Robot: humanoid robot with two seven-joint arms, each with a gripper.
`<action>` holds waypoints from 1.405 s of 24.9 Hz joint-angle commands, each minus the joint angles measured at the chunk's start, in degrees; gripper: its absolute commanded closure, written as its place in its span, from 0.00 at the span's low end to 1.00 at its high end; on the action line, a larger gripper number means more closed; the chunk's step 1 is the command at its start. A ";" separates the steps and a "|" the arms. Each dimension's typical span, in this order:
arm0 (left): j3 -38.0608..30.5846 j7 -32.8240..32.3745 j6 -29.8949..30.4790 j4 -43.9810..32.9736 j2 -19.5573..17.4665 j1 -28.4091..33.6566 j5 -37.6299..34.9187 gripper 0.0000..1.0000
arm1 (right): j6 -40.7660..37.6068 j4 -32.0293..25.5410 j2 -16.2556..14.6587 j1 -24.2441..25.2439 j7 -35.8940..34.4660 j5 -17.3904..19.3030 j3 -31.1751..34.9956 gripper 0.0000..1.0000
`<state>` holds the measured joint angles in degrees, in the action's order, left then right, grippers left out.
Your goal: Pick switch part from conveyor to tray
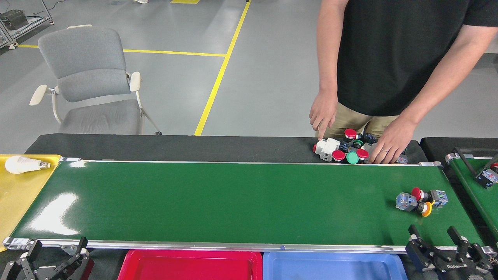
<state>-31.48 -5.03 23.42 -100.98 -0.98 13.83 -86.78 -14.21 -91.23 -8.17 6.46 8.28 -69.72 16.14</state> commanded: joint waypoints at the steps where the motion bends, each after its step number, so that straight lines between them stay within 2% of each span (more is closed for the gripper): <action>1: -0.07 0.46 -0.13 -0.71 -0.08 -0.38 0.12 0.00 | 1.56 0.17 -0.35 -0.83 -0.01 -0.07 -1.55 0.06; 9: 0.10 0.37 0.05 -0.71 -0.16 -0.29 0.03 0.00 | 1.56 4.83 -0.62 -4.26 0.25 -0.24 -2.34 0.07; 17: 0.72 0.37 0.05 -0.71 -0.25 0.06 0.03 0.00 | 1.64 11.34 -0.71 -11.38 0.16 -0.33 -9.64 0.09; 20: 0.81 0.37 0.05 -0.53 -0.25 0.32 0.03 0.00 | 1.73 12.83 -0.44 -13.05 -0.01 -0.77 -14.03 0.14; 24: 0.81 0.37 -0.04 -0.53 -0.34 0.23 0.03 0.00 | 1.73 14.50 -0.44 -14.63 -0.10 -2.70 -17.46 0.34; 29: 0.81 0.37 -0.04 -0.53 -0.34 0.23 0.03 0.00 | 1.64 15.47 -0.44 -15.07 -0.10 -2.70 -18.34 0.74; 31: 0.81 0.37 -0.04 -0.53 -0.34 0.32 0.03 0.00 | 1.64 15.38 -0.27 -15.07 -0.10 -2.62 -18.34 0.87; 33: 0.81 0.37 -0.04 -0.53 -0.34 0.32 0.03 0.00 | 1.64 15.29 -0.18 -15.16 -0.10 -2.35 -18.34 0.95; 35: 0.72 0.37 -0.04 -0.53 -0.25 0.41 0.03 0.00 | 1.56 14.94 -0.09 -15.16 -0.10 -2.26 -18.34 0.98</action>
<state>-30.61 -4.96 23.53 -100.96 -0.98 14.29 -86.78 -12.53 -75.68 -8.17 -7.91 8.25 -72.13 -2.52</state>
